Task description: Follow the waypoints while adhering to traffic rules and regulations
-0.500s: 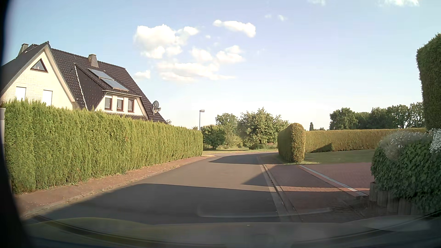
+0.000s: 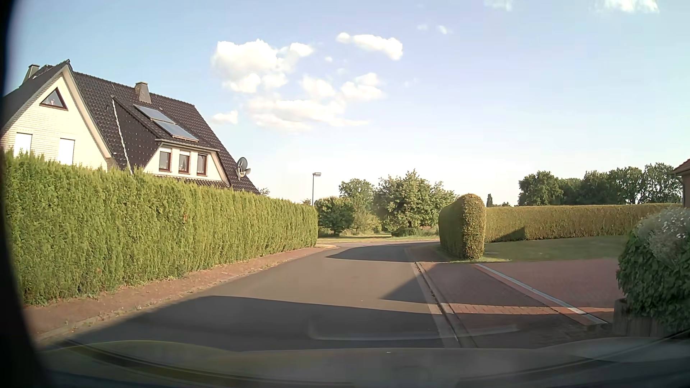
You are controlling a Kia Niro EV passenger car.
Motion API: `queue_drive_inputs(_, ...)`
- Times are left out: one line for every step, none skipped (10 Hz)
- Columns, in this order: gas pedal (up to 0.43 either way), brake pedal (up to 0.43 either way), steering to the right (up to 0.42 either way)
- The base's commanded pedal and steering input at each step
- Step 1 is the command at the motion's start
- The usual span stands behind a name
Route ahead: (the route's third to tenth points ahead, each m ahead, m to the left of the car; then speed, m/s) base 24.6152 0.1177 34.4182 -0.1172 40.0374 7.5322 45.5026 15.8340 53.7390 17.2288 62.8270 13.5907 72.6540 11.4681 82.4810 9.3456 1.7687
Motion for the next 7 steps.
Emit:
queue_drive_inputs(0.000, 0.006, -0.011)
queue_drive_inputs(0.000, 0.006, -0.010)
queue_drive_inputs(0.000, 0.006, -0.010)
queue_drive_inputs(0.000, 0.006, -0.010)
queue_drive_inputs(0.000, 0.006, -0.010)
queue_drive_inputs(0.000, 0.006, -0.010)
queue_drive_inputs(0.000, 0.006, -0.010)
